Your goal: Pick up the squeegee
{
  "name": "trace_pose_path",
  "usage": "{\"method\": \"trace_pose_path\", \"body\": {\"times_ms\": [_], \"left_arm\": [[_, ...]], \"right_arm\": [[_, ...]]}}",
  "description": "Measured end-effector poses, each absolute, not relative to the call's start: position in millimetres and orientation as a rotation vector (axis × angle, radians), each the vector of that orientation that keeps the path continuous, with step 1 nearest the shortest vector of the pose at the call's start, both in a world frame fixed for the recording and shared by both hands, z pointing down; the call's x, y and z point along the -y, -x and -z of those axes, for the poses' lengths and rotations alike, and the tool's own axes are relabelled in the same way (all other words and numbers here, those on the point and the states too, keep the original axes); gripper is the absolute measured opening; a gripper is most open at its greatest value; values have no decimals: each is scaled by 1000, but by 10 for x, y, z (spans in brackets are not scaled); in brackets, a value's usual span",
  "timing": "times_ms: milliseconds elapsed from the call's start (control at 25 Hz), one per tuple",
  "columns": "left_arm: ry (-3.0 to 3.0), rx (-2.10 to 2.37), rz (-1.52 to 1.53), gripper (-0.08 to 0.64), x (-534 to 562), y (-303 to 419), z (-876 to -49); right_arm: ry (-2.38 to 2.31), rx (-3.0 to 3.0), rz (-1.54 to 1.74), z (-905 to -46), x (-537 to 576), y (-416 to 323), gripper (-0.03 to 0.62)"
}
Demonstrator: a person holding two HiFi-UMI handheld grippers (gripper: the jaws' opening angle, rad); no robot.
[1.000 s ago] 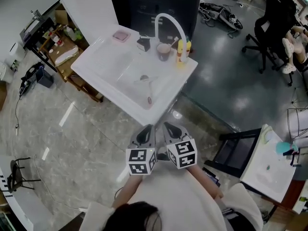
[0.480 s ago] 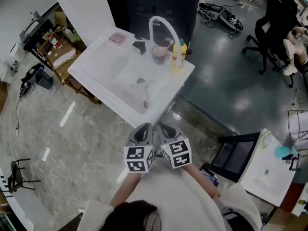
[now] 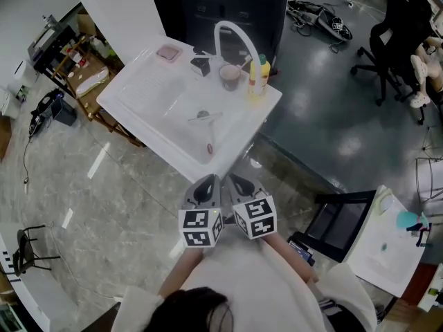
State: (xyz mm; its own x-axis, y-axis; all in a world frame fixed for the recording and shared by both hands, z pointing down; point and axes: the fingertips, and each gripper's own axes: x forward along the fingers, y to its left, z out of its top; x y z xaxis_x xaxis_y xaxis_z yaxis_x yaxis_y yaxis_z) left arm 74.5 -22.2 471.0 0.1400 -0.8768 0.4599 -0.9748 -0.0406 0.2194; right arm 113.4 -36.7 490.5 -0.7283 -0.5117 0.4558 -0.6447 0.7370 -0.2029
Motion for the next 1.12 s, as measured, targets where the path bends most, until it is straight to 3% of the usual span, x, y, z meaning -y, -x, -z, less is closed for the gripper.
{"method": "trace_pose_path", "body": {"times_ms": [1120], "left_arm": [[-1935, 1701, -329, 38, 1153, 466, -4940]], "right_arm": [[-912, 2428, -563, -5175, 1359, 55, 29]]}}
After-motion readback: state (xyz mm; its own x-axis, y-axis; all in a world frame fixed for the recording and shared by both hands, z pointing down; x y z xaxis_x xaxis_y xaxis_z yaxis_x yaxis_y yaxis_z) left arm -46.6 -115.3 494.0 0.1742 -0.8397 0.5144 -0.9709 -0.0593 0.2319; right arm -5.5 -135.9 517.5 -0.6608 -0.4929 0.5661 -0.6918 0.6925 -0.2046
